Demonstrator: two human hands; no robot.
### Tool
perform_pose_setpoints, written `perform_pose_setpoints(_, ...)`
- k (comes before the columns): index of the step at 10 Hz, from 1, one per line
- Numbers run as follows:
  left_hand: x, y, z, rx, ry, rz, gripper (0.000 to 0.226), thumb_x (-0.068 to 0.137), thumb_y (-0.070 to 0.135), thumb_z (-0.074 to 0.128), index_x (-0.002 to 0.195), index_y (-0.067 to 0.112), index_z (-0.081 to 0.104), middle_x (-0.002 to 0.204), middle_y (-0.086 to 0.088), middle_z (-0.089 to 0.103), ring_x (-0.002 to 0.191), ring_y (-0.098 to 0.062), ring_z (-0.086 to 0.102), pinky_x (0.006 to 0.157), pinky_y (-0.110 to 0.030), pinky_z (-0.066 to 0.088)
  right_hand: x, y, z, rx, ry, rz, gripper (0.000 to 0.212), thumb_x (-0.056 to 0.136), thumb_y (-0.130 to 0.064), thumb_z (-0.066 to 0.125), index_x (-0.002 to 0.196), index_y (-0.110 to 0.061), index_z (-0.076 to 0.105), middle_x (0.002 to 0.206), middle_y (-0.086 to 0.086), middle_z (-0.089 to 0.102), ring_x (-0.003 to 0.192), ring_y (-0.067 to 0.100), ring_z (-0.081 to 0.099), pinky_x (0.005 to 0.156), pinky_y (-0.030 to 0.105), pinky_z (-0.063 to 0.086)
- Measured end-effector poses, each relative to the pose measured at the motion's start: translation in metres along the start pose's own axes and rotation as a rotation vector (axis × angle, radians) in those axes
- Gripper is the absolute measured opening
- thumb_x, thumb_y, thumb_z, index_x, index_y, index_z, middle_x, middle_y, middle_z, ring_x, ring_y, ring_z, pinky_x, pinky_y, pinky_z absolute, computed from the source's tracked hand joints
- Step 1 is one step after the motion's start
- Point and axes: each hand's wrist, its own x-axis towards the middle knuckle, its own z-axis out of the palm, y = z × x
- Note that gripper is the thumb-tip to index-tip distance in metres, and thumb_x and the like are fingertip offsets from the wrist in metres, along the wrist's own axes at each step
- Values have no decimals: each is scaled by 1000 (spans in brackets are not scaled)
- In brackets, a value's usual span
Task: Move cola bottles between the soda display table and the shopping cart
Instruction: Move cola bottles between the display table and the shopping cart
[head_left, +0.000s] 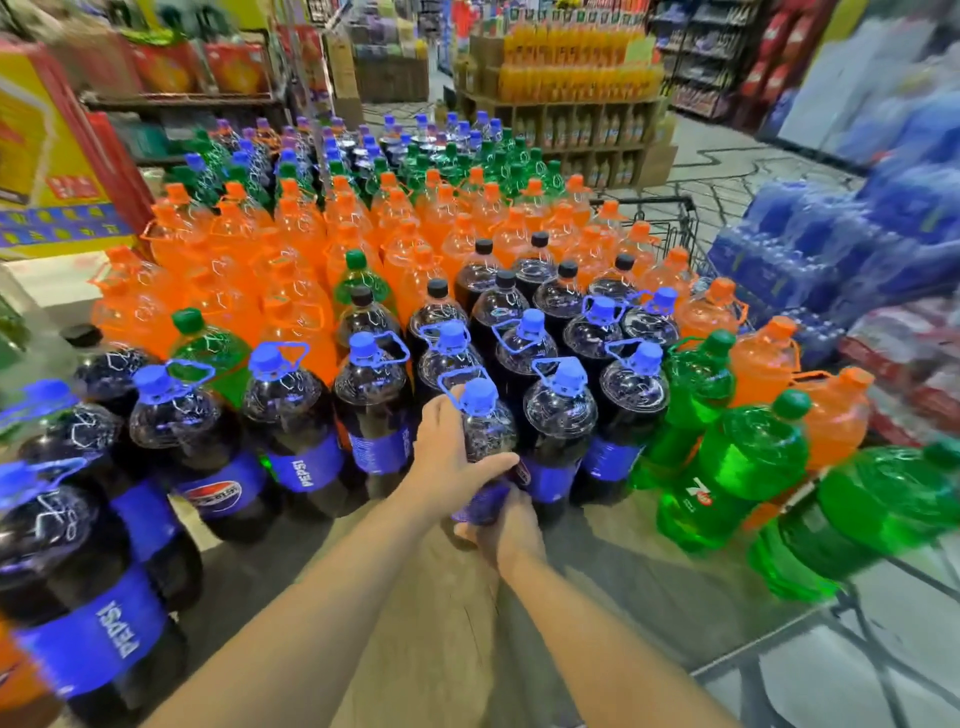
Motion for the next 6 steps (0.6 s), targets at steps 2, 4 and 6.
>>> perform_pose_setpoints(2,5,4,-18,145,-192,0,122,82,34,90,166,13,4,162,-9,14,156,-25,17,123,-30,18,-26,-19,-53,-421,-63,98,67,70,-63,83,119,-24,59,122,0,63,116,26,62,86,35,50)
perform_pose_setpoints(4,12,11,-54,455,-380,-81,138,82,49,88,166,8,-13,173,-14,2,160,-34,12,127,-44,25,-62,-20,-112,-547,24,118,99,63,-72,83,141,-21,49,136,4,52,131,27,51,102,43,50)
perform_pose_setpoints(6,-7,22,-65,643,-281,69,91,75,52,89,140,12,39,133,-7,49,127,-30,54,96,-38,51,-91,-21,-169,-680,56,201,113,63,-79,79,150,-21,39,152,3,44,143,27,39,111,45,43)
